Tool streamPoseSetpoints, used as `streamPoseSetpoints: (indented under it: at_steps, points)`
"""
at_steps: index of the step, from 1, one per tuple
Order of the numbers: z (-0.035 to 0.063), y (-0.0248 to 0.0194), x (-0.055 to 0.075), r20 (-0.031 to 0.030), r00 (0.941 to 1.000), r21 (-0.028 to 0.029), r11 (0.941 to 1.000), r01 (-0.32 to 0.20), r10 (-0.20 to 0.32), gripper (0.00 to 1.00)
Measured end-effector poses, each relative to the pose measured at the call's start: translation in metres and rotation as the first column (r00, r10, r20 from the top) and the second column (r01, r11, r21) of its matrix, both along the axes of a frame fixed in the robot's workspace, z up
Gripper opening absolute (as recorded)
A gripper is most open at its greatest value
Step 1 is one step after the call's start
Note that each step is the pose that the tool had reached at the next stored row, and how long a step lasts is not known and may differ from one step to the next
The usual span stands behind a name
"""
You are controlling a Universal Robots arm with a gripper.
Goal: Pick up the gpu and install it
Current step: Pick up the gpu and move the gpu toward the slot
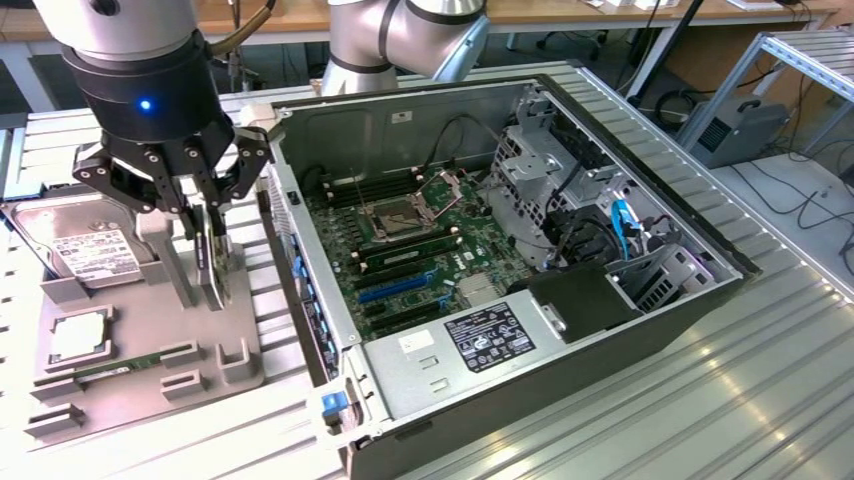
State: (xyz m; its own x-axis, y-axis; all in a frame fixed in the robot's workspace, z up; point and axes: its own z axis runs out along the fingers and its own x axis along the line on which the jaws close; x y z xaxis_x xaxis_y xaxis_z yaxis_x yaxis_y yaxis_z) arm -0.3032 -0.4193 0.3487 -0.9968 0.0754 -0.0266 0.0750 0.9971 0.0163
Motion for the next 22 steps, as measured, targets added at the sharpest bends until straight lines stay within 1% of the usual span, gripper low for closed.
streamPoseSetpoints:
  at_steps: [10, 22]
  points:
    - [0.0043, 0.0000, 0.0000, 0.0000, 1.0000, 0.0000, 1.0000, 0.000, 0.000, 0.27]
    - [0.0071, 0.0000, 0.0000, 0.0000, 1.0000, 0.0000, 1.0000, 0.000, 0.000, 0.27]
